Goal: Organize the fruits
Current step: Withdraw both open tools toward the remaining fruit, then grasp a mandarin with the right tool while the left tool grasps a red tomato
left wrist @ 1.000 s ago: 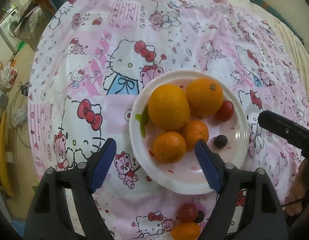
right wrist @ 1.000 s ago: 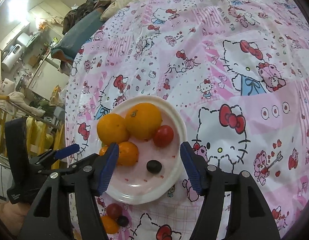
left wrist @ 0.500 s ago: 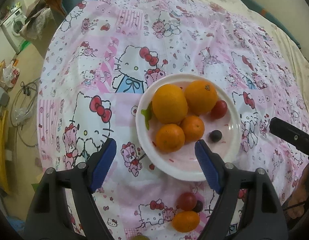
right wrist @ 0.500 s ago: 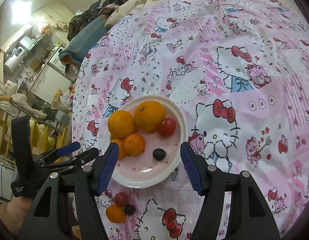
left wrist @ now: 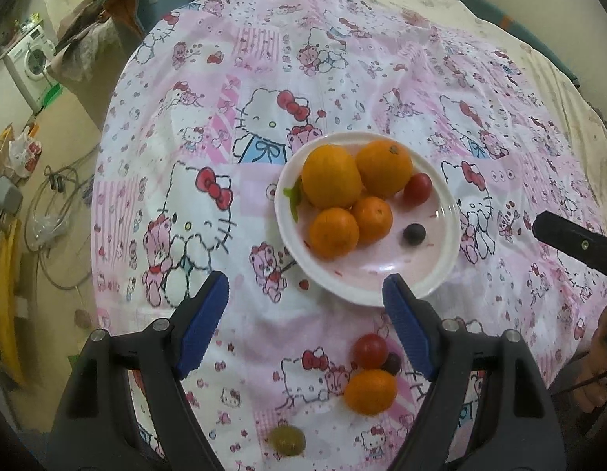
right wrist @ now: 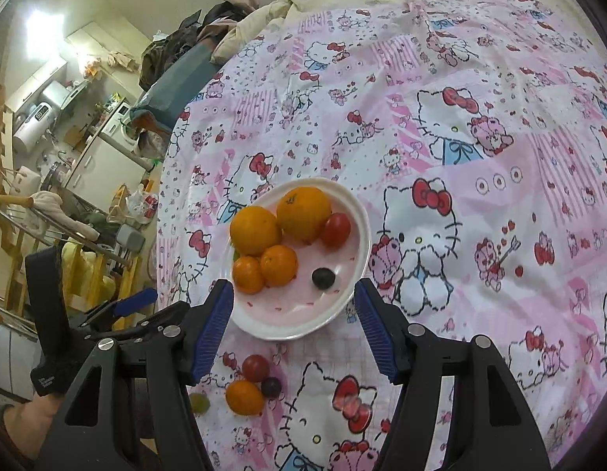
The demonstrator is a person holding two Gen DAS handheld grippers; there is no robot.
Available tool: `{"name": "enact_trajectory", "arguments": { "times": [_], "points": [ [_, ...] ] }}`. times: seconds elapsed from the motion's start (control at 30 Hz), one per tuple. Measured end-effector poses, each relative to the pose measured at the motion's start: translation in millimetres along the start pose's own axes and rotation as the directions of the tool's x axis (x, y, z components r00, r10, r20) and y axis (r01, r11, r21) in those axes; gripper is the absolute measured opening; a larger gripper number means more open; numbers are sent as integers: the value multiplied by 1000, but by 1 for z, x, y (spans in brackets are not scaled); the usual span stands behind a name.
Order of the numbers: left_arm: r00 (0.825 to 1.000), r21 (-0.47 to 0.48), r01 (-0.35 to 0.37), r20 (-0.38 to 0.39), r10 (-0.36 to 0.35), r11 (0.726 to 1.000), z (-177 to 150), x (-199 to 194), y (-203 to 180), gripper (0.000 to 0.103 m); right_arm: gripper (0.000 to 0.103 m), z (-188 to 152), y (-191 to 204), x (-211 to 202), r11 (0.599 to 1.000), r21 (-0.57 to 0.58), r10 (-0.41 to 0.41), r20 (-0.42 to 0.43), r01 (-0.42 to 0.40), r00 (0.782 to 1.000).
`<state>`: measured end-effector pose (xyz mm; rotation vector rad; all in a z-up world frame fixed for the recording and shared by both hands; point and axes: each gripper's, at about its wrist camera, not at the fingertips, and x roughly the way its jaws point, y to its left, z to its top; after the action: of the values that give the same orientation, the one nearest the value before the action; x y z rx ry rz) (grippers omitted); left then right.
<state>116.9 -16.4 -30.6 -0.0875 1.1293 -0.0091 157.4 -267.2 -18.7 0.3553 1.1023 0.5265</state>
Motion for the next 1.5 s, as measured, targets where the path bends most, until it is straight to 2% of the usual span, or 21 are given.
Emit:
{"name": "enact_trajectory", "arguments": {
  "times": [0.2, 0.37, 0.7, 0.97, 1.33, 1.5],
  "points": [
    [1000, -28, -3, 23, 4, 1000, -11, -12, 7, 78, 67, -14, 1, -2, 1000, 5, -1, -8, 1, 1000],
    [999, -74, 21, 37, -18, 997, -19, -19, 15, 78, 67, -29, 5, 1, 1000, 3, -4, -33, 4, 999],
    [999, -115, 27, 22, -25, 993, -31, -18, 24, 78, 67, -53, 13, 26, 1000, -6, -13, -121, 12, 993],
    [1000, -164, 13, 15, -10, 986, -29, -15, 34, 78, 67, -69, 15, 55, 1000, -5, -7, -217, 6, 976],
    [1000, -202, 9, 6, -8, 979, -28, -13, 41, 78, 67, -75, 13, 76, 999, 41, 45, -281, -35, 959],
    [999, -232, 27, -14, -31, 972, -27, -9, 44, 78, 66, -86, 27, 95, 996, 28, 90, -353, -86, 931]
  ]
}}
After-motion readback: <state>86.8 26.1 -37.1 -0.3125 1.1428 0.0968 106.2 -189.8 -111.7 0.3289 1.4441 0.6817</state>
